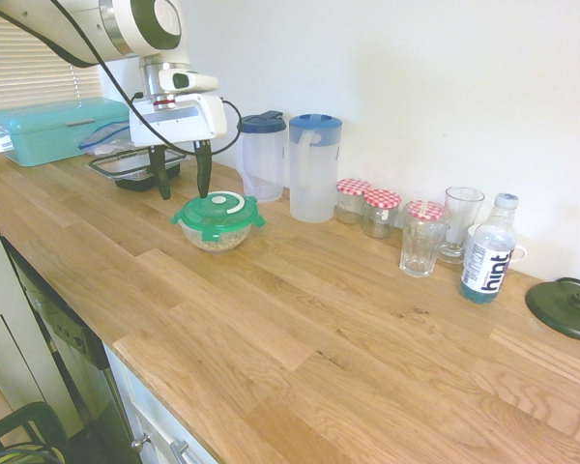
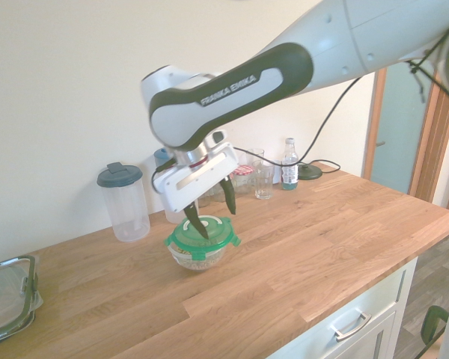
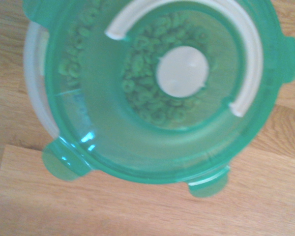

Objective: Cover the lid of food container

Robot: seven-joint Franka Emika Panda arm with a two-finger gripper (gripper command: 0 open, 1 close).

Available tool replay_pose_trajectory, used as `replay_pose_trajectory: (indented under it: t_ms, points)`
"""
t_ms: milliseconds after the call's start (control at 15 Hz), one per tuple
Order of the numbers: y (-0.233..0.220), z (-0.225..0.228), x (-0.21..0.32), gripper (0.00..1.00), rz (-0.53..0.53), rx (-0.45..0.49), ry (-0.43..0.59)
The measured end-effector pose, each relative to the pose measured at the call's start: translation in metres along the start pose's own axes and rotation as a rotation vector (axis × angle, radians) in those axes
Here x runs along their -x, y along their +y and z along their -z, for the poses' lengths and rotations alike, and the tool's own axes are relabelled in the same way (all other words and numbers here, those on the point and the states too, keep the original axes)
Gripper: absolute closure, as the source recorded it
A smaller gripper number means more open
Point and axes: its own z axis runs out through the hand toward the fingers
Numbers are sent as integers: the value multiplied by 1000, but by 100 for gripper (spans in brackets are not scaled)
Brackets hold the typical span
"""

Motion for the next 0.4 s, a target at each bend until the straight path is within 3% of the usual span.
replay_pose_trajectory:
  t_ms: [133, 400]
  points:
    - [62, -1, -22, 0, -23, -69, -26]
    - [183, -28, -35, 0, -58, -107, -43]
